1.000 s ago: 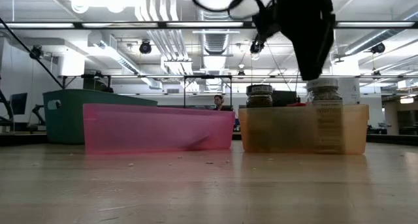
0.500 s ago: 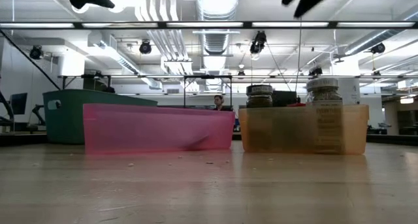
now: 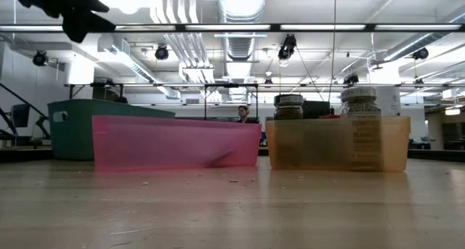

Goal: Pick & Place Food Item
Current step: Return to Home Position

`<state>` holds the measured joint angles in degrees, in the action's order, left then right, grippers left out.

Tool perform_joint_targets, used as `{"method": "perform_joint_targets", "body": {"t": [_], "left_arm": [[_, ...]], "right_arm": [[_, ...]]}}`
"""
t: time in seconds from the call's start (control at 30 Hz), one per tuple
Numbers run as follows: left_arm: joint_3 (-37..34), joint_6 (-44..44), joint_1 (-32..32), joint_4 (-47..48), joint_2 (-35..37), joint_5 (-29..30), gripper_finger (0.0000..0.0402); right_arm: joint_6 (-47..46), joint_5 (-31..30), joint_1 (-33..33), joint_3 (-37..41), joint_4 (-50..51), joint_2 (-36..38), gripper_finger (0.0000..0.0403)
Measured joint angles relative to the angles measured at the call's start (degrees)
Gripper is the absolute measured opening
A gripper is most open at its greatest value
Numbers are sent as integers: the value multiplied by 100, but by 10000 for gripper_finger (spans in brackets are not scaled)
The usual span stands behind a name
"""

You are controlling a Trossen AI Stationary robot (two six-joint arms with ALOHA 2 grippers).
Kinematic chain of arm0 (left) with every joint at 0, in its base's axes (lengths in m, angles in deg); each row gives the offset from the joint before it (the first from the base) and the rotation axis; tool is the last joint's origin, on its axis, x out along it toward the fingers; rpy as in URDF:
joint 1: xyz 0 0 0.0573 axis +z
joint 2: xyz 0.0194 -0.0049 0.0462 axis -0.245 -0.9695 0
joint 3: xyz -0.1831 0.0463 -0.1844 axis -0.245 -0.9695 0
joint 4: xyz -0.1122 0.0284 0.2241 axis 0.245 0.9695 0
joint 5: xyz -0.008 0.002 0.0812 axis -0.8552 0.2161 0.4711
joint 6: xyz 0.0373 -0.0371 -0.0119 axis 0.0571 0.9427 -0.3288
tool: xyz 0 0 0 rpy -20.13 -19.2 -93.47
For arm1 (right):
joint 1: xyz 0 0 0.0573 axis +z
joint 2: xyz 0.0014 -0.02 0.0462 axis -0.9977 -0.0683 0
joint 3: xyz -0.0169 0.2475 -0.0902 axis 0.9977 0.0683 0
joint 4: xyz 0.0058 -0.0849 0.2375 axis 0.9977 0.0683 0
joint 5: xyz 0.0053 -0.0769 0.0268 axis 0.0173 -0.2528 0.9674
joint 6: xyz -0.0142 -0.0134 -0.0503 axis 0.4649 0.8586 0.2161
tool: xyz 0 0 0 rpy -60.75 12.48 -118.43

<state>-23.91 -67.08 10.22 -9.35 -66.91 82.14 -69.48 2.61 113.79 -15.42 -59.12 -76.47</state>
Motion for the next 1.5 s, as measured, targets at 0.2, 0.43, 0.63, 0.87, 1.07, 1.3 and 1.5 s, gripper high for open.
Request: {"method": "perform_joint_targets", "body": {"t": [0.2, 0.43, 0.63, 0.87, 1.07, 1.3, 1.5], "left_arm": [[-462, -100, 4, -402, 234, -197, 236], [-723, -299, 96, -550, 439, -265, 236], [-1010, -432, 341, -647, 807, -248, 236], [-1914, -226, 417, -1190, 1167, -273, 236], [-2553, -3, 422, -1597, 1384, -271, 236], [-2916, 149, 433, -1767, 1593, -271, 236], [-2976, 103, 433, -1657, 1673, -270, 236]], "right_arm": [[644, 1449, -731, 1425, -1528, 1016, 382], [771, 3199, -2098, 2173, -1840, 1501, 382], [841, 4707, -3243, 2430, -2094, 1550, 382], [1026, 4740, -3464, 2824, -2176, 1613, 382], [876, 4693, -3473, 3400, -2671, 1886, 382], [628, 4684, -3481, 4309, -3655, 2392, 382], [475, 4677, -3491, 4740, -3810, 2829, 382]]}}
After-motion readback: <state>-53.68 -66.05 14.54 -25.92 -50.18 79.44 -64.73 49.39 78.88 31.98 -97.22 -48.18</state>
